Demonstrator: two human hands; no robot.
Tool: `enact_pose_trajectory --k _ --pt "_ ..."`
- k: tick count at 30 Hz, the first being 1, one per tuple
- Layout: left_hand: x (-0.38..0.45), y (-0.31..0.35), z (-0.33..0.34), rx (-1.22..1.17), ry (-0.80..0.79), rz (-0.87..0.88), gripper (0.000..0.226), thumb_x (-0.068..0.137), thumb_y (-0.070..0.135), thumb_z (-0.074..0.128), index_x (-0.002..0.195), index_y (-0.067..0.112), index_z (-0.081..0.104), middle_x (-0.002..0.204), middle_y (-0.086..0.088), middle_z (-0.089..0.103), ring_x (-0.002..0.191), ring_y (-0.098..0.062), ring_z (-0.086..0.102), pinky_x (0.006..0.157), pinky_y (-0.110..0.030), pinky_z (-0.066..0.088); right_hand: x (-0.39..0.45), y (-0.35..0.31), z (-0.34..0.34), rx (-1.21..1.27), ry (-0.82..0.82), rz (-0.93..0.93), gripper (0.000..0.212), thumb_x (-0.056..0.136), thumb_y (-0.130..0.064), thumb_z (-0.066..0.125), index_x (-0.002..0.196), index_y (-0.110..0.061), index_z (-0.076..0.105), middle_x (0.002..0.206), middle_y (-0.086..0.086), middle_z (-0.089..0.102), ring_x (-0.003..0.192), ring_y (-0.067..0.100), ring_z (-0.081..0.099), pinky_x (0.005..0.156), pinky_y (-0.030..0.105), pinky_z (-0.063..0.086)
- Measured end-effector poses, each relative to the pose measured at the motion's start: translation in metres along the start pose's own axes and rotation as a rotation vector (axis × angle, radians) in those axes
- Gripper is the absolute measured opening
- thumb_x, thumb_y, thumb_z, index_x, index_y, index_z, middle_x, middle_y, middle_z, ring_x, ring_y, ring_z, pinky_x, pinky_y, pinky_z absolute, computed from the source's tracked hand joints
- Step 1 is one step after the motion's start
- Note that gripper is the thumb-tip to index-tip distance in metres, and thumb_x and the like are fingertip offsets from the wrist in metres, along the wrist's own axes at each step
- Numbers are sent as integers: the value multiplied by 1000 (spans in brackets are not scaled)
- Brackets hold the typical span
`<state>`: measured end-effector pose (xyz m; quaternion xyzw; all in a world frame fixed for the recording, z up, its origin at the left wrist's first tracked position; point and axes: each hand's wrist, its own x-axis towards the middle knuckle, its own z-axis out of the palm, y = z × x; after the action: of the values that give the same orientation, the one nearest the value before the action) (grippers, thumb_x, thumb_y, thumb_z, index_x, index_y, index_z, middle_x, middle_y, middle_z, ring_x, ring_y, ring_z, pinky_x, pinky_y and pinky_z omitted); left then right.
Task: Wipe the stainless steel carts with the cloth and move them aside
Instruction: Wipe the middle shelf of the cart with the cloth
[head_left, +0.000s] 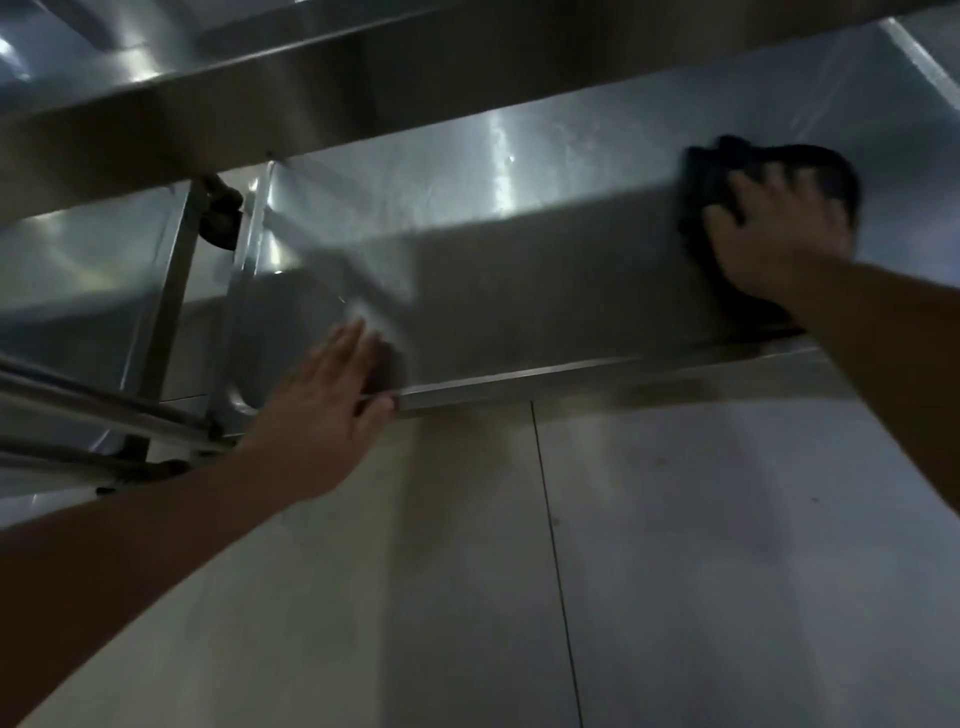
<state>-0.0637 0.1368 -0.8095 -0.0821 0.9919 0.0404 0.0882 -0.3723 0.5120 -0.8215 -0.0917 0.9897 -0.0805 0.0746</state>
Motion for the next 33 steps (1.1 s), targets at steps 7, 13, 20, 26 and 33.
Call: enact_pose_trajectory --k 7,13,20,26,33 --pt "4 -40 26 -141 21 -253 80 103 60 13 170 16 8 178 -6 3 164 -21 -1 131 -40 2 -13 -76 16 64 -19 276 79 98 -65 13 167 -26 8 175 7 -1 160 35 -5 127 58 -1" --pt "4 -39 29 -155 31 -262 81 100 62 7 169 21 -2 177 2 -9 161 -12 -13 126 -31 -9 -31 -264 45 31 -73 -168 74 102 -60 25 166 -25 17 175 8 4 160 35 0 126 57 1" --pt "2 -39 27 -178 16 -245 75 108 57 14 170 19 -4 177 1 -12 161 -12 -17 128 -32 -10 -61 -319 61 -68 -173 -909 71 99 -69 22 164 -39 23 173 -11 14 161 17 7 128 44 4" --pt "1 -35 28 -171 42 -248 73 110 52 20 170 17 0 178 -2 -8 162 -16 -13 129 -33 -10 4 -187 35 -34 4 -275 79 97 -66 21 164 -25 27 173 7 18 159 35 15 127 54 13" --pt "3 -37 26 -221 2 -257 88 98 68 -2 170 19 1 178 2 -8 162 -13 -13 131 -36 -7 -56 -256 50 50 -60 -135 71 104 -58 22 166 -24 17 175 4 6 160 33 2 127 56 3"
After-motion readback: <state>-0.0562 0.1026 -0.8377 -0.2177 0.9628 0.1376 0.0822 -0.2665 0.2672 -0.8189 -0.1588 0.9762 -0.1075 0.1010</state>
